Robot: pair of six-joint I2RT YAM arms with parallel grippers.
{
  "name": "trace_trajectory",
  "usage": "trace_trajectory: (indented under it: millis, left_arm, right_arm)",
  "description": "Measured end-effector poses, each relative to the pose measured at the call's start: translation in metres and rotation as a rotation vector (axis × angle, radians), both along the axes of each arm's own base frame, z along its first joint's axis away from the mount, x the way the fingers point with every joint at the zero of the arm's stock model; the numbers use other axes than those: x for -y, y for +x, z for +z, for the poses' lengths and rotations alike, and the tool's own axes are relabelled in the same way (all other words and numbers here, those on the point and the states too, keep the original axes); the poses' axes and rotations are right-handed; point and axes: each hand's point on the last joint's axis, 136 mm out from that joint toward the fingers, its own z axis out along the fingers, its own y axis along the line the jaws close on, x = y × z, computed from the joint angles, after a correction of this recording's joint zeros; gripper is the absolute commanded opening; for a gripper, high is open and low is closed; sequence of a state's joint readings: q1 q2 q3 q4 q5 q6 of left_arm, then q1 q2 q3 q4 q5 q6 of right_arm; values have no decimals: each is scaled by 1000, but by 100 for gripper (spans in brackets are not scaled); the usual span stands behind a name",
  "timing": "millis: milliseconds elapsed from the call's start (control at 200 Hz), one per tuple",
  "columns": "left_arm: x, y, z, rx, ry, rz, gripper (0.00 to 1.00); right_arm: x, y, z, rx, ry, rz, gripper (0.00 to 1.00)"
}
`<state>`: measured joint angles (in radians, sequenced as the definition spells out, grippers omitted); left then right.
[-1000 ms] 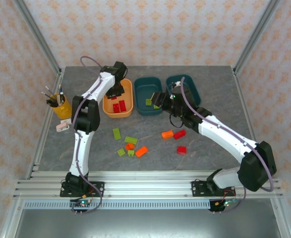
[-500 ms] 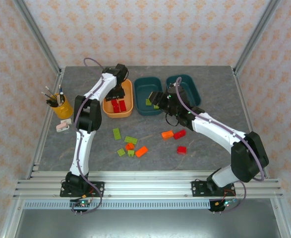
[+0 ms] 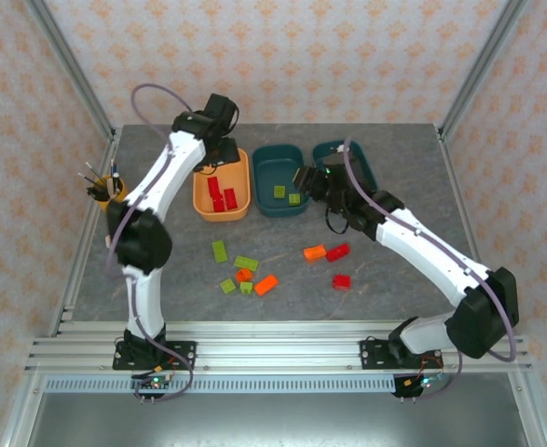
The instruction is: Sort the legos into containers by color
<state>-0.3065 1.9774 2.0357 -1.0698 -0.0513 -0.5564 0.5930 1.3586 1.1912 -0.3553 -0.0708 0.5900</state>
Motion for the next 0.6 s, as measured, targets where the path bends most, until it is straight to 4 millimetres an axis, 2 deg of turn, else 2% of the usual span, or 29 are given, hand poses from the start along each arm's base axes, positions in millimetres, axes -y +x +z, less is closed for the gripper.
trace_trajectory:
  millis: [45, 110, 145, 210, 280, 390, 500, 601]
  left_arm:
    - [15, -20, 29, 73, -42, -47, 79]
    - [36, -50, 55, 151, -106, -122, 80]
    - [48, -67, 63, 180, -140, -169, 81]
    - [67, -98, 62, 197, -191, -252, 83]
    - [83, -128, 44, 174, -228, -331, 83]
    - [97, -175, -8, 77, -239, -431, 83]
    - [96, -214, -47, -10, -230, -488, 83]
    - [86, -233, -59, -26, -239, -485, 83]
  right_arm:
    - [10, -5, 0, -34, -24, -39, 63]
    - [21, -13, -7, -108, -46, -94, 63]
    - [27, -18, -15, -159, -56, -127, 63]
    - [34, -28, -36, -263, -59, -180, 65]
    - [35, -39, -64, -389, -45, -231, 66]
    - [29, -58, -114, -595, -13, -297, 68]
    - [24, -71, -151, -749, 9, -366, 74]
    - [21, -80, -172, -837, 31, -429, 75]
